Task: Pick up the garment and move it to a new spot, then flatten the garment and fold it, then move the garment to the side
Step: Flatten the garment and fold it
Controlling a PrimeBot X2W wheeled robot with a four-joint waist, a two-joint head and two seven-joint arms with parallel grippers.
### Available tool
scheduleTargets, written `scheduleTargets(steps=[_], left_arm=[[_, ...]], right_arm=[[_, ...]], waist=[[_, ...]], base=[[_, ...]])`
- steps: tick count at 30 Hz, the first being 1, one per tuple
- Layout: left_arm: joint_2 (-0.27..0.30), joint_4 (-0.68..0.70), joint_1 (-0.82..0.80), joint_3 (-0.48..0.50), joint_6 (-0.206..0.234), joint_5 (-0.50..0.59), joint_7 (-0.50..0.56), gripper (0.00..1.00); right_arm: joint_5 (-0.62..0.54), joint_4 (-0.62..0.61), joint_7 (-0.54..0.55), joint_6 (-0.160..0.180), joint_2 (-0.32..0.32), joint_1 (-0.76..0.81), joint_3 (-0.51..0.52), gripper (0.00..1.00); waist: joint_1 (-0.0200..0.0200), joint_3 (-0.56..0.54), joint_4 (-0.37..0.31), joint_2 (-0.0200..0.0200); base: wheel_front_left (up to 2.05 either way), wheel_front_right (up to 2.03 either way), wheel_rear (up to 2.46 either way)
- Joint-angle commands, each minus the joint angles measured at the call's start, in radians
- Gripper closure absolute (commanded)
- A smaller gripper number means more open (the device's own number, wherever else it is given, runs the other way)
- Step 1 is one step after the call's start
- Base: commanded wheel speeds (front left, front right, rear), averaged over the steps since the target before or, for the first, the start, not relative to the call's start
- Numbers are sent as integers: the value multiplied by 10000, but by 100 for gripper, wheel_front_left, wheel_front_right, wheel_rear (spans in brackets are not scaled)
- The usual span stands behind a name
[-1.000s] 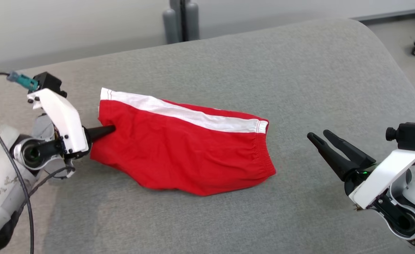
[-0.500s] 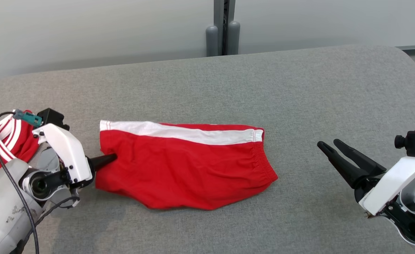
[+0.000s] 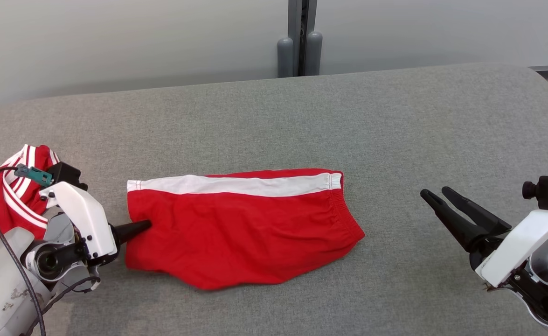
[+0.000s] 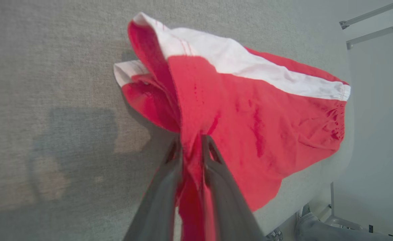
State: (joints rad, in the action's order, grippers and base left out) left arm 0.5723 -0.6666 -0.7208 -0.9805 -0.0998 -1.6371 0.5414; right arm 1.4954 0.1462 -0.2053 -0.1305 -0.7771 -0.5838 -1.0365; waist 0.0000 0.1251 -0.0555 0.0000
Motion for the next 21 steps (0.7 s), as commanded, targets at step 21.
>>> scheduleTargets(steps=[21], left_arm=[[1759,2352,-109,553,281,1737,-2662,0]], right_arm=[[-456,181,-176,-7,-65,443,354,0]], waist=[[0,-300,410,0]], base=[[0,0,0]])
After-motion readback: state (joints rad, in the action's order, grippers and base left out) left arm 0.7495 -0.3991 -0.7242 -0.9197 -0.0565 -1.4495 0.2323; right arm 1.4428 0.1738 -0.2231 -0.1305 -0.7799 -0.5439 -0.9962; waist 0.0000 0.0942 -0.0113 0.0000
